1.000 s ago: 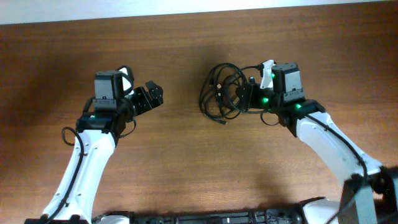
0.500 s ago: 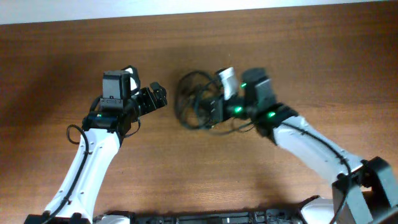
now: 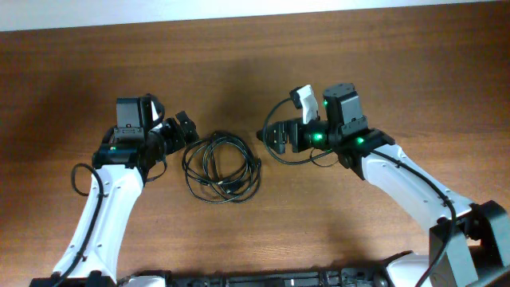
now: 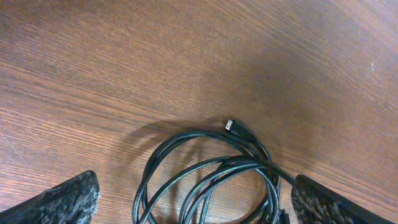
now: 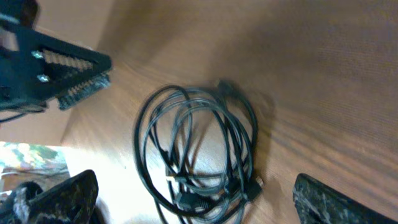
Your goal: Untangle cables
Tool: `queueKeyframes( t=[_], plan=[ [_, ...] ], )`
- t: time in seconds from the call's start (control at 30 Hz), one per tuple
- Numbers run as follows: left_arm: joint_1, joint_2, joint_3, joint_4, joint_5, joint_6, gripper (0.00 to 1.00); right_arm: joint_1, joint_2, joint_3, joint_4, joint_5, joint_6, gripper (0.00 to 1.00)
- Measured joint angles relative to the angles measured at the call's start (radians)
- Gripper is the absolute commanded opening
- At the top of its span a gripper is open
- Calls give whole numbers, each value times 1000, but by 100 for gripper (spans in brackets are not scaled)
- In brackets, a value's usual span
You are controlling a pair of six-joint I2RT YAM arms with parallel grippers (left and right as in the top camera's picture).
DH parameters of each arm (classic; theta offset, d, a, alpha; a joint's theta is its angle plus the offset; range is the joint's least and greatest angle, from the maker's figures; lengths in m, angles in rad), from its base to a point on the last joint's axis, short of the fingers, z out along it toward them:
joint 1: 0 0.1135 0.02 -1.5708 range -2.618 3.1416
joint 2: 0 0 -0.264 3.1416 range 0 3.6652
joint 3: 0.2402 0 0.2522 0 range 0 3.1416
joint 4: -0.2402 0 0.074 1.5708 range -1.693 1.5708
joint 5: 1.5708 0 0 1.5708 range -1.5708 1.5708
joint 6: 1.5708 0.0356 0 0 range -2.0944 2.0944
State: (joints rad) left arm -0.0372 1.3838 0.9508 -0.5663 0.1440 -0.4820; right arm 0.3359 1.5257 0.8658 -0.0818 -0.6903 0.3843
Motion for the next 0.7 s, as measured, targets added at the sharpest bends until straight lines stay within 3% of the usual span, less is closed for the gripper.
queueKeyframes(
  t=[0.3,0.37,0.4,0.5,0.7],
  plan=[
    [0,0,0,0,6,-1,99,0,0,0,-95,88,0,99],
    [-8,0,0,-3,34,-1,63,0,1,0,-95,89,0,99],
    [-21,0,0,-3,42,-2,60,0,1,0,-95,90,0,99],
    [-103,0,0,-7,56,-6,56,0,1,0,-95,106,0,99],
    [-219,76,0,-44,-5,-70,63,0,1,0,-109,115,0,99]
  ],
)
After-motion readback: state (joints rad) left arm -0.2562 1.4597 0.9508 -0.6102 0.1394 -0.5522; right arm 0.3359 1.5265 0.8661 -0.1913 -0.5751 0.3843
